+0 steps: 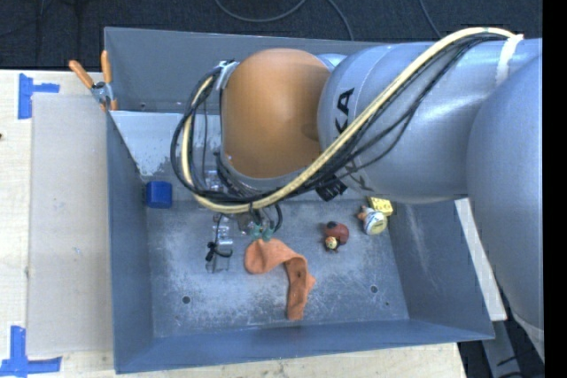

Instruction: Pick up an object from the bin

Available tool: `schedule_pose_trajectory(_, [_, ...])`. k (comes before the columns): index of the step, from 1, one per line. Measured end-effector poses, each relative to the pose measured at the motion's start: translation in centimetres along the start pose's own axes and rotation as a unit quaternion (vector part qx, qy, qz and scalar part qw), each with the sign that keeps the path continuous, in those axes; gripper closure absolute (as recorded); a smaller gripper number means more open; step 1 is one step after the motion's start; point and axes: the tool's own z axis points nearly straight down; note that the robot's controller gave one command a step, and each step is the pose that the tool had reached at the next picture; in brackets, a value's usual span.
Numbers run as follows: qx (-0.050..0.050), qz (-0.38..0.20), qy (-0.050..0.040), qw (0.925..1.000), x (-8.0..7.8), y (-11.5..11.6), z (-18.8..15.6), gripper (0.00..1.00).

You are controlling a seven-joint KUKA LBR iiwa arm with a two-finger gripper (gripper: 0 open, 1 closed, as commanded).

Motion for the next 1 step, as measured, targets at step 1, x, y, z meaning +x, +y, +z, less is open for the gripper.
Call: schedule_pose_trajectory(1, [-0.001,0.002,-0.0036,1.0,-0.18,-0.11,-0.47,0.0])
